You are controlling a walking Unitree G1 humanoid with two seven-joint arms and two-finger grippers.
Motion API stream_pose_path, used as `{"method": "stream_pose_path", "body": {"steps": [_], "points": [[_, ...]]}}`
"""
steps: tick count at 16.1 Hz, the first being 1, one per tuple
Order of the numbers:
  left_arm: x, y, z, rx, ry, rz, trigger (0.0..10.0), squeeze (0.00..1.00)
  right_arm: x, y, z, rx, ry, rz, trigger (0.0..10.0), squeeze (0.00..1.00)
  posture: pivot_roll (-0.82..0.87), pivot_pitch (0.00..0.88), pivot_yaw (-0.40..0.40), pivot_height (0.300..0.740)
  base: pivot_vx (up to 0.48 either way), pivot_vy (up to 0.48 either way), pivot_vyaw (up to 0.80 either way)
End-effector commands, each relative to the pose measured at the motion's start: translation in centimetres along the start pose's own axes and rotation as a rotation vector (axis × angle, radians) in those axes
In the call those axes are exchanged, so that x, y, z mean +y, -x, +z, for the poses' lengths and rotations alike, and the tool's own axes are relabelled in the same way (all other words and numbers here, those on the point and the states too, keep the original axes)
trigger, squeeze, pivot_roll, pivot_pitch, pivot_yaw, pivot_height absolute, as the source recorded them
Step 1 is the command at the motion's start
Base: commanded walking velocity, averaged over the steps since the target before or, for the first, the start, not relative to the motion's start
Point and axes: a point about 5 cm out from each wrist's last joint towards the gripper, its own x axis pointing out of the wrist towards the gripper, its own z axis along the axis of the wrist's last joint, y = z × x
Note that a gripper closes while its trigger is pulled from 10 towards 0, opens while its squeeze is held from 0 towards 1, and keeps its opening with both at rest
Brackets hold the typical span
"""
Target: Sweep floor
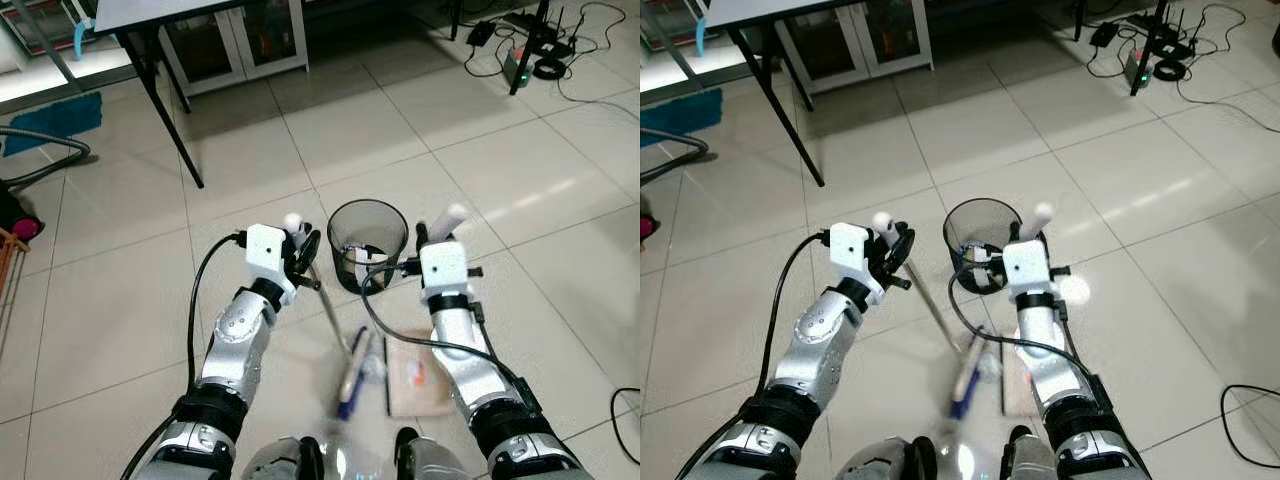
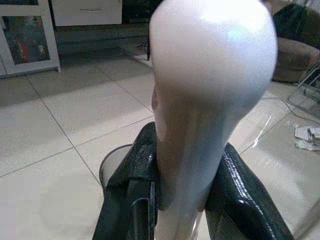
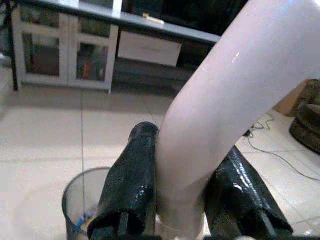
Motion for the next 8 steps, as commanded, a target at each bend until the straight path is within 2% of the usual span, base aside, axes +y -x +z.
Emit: {"method": "stream_pose_path", "body": {"steps": [1,3,5,8], "points": [[0.4,0.3,0.3,-0.018,0.059,0.027,10.0,0.00,0.4,-0.1,0.3,-0.024,-0.006,0.006,10.0,0.00,0.07,0.203,0.139,0.740,0.000,0.000,0.00],[0.1,0.5,0.7,-0.032,0.108,0.001,10.0,0.00,0.1,0.1,0.0,-0.012,-0.018,-0.015,10.0,0.00,0.07,0.202,0.136,0.740,0.000,0.000,0.00],[-0.7,0.8,1.6,-0.057,0.200,-0.103,10.0,0.00,-0.7,0.2,-0.6,0.016,-0.037,-0.064,10.0,0.00,0.07,0.196,0.136,0.740,0.000,0.000,0.00],[-1.2,0.9,2.5,-0.059,0.249,-0.187,10.0,0.00,-1.1,0.2,-1.0,0.030,-0.035,-0.081,10.0,0.00,0.07,0.190,0.138,0.740,0.000,0.000,0.00]]}}
